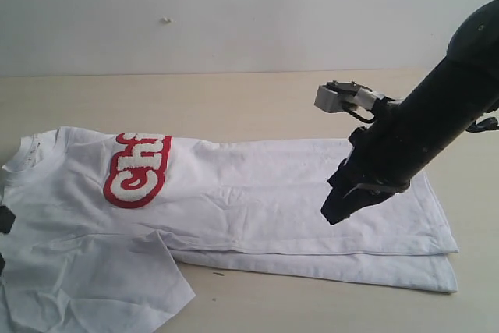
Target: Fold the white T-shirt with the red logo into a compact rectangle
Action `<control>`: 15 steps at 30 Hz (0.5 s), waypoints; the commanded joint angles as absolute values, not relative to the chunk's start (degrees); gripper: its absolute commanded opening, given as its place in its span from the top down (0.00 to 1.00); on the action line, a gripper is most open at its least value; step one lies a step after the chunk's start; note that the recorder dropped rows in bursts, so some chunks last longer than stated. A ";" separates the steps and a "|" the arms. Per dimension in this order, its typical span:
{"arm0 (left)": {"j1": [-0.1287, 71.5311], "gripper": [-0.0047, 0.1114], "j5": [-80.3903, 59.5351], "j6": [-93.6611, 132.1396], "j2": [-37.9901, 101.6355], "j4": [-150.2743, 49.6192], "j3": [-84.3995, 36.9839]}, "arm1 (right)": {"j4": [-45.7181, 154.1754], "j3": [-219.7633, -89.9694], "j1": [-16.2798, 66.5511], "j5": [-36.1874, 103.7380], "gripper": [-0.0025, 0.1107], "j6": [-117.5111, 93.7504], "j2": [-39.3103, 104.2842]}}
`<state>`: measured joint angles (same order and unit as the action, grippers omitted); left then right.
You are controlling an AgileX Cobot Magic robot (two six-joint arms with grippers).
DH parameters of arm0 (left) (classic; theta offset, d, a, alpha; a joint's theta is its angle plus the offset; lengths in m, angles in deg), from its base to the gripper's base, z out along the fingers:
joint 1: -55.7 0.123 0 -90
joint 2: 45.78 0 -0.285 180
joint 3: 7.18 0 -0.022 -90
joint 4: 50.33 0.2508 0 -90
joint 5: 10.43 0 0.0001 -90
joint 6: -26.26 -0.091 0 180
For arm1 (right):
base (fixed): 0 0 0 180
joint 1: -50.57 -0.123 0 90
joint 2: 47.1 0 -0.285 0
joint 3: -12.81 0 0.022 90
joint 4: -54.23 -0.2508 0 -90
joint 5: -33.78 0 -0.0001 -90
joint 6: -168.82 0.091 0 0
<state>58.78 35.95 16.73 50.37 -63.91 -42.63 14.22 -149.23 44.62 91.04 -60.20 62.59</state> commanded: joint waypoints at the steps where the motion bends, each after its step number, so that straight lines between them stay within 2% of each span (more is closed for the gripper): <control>1: 58.57 0.43 34.34 15.27 47.84 -69.19 -50.49 | 12.63 -147.19 44.55 92.15 0.98 -61.51 62.00; 5: 58.57 0.43 29.31 10.04 45.65 -77.55 -57.04 | 11.14 -145.81 44.55 92.80 0.98 -62.72 62.00; 15: 58.57 0.42 25.02 10.67 45.65 -80.71 -60.68 | 9.02 -145.81 44.55 94.62 0.98 -65.07 62.00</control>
<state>58.78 27.03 10.38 46.07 -78.92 -59.20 9.73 -145.97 44.62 94.08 -64.23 62.59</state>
